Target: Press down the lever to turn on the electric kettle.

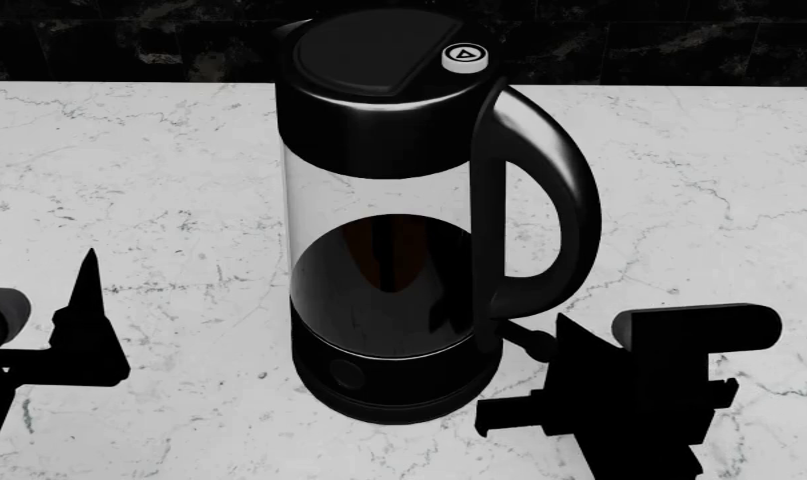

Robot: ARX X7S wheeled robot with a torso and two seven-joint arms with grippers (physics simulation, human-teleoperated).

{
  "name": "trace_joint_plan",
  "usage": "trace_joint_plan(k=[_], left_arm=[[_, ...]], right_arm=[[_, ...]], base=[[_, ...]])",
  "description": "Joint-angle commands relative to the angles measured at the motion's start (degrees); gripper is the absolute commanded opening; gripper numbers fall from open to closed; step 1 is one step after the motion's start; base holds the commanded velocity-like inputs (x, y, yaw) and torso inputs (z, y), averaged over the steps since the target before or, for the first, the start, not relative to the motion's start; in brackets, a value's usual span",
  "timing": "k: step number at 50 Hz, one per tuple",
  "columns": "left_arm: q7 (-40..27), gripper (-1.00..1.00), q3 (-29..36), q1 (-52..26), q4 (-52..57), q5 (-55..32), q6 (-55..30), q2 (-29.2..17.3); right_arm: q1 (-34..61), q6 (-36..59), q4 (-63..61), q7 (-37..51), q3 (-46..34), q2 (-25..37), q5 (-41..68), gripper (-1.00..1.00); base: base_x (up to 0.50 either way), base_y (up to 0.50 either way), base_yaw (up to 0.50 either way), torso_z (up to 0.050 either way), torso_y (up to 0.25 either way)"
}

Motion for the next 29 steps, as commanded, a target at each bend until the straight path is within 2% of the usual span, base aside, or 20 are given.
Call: trace_joint_plan(k=[1, 29], left_arm=[[-0.32, 1.0, 0.12, 0.1, 0.18, -0.11, 0.23, -0.16], [-0.9, 1.0, -0.16, 0.19, 0.9, -1.0, 0.07, -0.75]], right_arm=[[0.12, -0.15, 0.64, -0.72, -1.04, -0.33, 0.96, -1.0], [-2.31, -5.91, 9.1, -2.45, -2.01, -1.43, 0.33, -1.0]], base=[[0.0, 0.0, 0.0, 0.0, 0.0], [0.0, 0.0, 0.0, 0.0, 0.0]])
